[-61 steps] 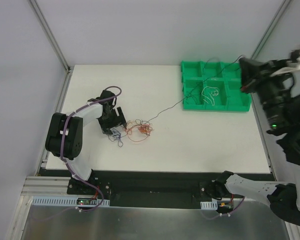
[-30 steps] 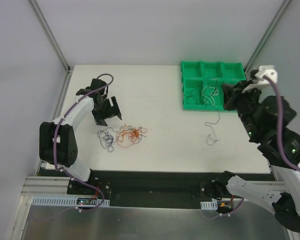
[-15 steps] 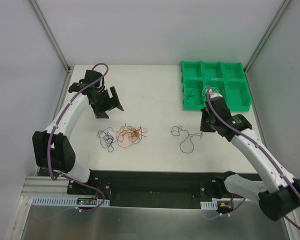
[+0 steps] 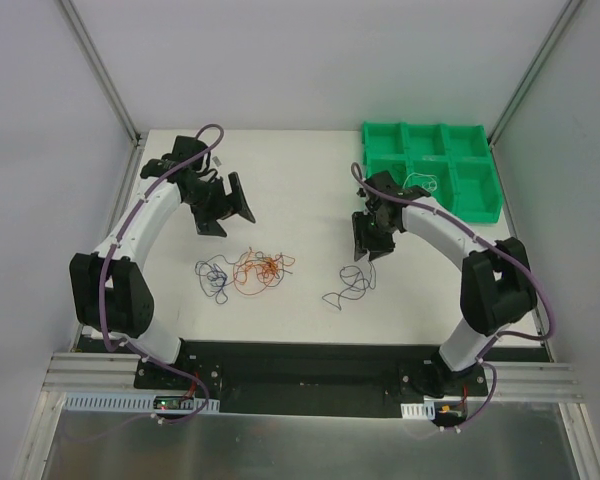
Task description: Untangle the cables
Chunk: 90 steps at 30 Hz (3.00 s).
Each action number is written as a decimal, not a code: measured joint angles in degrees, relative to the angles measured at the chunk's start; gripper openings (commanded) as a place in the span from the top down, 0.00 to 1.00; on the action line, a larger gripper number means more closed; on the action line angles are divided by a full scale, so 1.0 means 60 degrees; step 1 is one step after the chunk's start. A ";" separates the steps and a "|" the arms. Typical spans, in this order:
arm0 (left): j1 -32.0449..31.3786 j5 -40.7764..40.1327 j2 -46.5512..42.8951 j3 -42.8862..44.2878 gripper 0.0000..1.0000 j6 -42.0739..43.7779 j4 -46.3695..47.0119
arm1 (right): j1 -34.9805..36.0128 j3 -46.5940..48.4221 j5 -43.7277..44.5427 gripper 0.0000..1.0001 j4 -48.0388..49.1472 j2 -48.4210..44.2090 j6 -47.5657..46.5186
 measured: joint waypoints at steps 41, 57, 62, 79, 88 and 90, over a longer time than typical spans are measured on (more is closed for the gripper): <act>0.0007 0.0739 0.0062 -0.0058 0.16 0.0499 -0.0113 | 0.1162 0.0138 0.4084 1.00 -0.0714 -0.0871 -0.0514; 0.0007 0.0758 0.0062 -0.0040 0.16 0.0546 -0.0109 | -0.4415 0.4437 0.5949 1.00 -0.0561 -0.1399 -0.1625; 0.0029 0.0758 0.0051 -0.0040 0.15 0.0674 -0.0109 | -0.5621 0.6007 0.5745 1.00 -0.0433 0.0841 -0.1676; 0.0466 0.0772 -0.0171 -0.0328 0.15 0.0747 -0.0084 | -0.6677 0.7934 0.4615 0.93 0.0430 0.4743 -0.1632; 0.0466 0.0998 -0.0127 -0.0674 0.15 0.0710 0.0142 | -0.6532 0.8528 0.4003 0.29 -0.0484 0.5978 -0.0707; 0.0466 0.0987 -0.0142 -0.0747 0.15 0.0721 0.0211 | -0.6495 0.9096 0.4014 0.24 -0.0973 0.6051 -0.0634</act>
